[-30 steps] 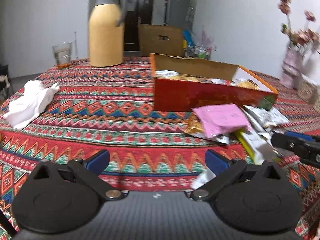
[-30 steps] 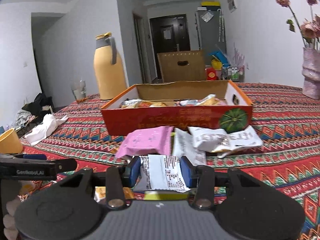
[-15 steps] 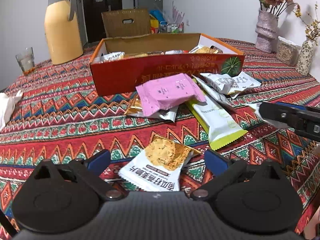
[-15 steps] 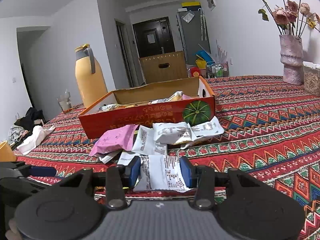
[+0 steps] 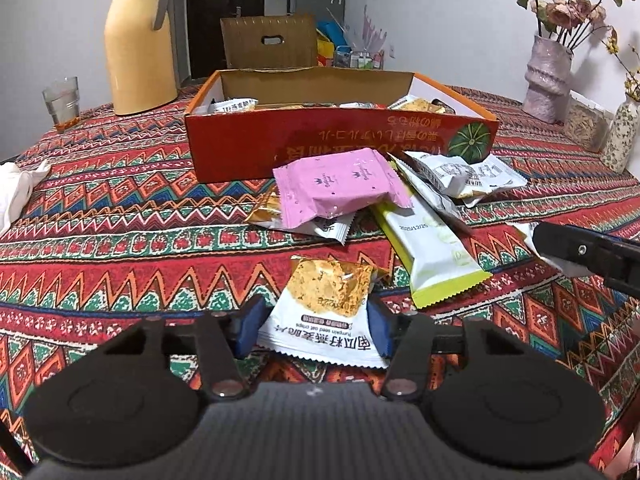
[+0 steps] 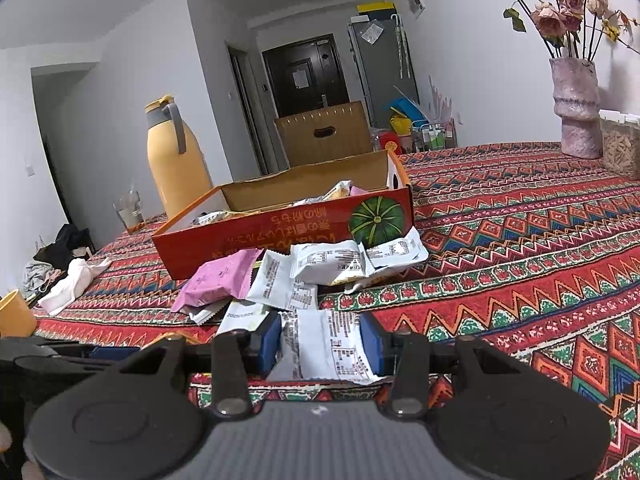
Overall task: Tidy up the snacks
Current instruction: 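Grasp the pumpkin-seed oat crisp pack with the left gripper while the right tool holds the white packet, then carry both packets over the cardboard box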
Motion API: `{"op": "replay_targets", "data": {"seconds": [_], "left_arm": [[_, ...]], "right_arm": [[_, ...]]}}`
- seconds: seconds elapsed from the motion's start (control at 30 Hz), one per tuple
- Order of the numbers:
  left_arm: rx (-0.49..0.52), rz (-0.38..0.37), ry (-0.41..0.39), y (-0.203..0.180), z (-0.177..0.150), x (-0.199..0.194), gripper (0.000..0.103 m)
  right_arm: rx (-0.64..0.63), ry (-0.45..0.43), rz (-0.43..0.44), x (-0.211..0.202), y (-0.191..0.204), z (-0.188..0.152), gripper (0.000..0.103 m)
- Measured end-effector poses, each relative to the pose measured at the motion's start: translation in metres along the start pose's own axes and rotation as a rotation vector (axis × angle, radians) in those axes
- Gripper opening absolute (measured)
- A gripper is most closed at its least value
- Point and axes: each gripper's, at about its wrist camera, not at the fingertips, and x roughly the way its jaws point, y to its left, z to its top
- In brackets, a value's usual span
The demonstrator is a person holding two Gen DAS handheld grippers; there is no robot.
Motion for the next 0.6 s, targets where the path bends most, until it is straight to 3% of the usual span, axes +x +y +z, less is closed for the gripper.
{"op": "replay_targets", "data": {"seconds": [0.33, 0.6], "left_arm": [[-0.021, 0.009, -0.055, 0.003, 0.005, -0.016, 0.053], [-0.052, 0.024, -0.133, 0.006, 0.027, -0.032, 0.053]], "right_arm": [[-0.008, -0.009, 0.004, -0.001, -0.002, 0.003, 0.042], [-0.066, -0.058, -0.012, -0.002, 0.008, 0.019, 0.042]]}}
